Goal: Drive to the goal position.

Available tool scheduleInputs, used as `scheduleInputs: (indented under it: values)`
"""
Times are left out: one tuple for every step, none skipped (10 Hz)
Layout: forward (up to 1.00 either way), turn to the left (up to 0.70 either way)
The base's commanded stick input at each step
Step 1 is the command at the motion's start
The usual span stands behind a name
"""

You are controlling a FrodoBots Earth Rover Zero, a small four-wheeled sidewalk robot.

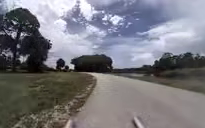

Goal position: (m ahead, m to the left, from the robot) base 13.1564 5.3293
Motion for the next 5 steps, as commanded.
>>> scheduleInputs:
  values:
    - [0.85,0.0]
    - [0.85,0.0]
    - [0.85,0.0]
    - [0.85,0.0]
    - [0.85,0.0]
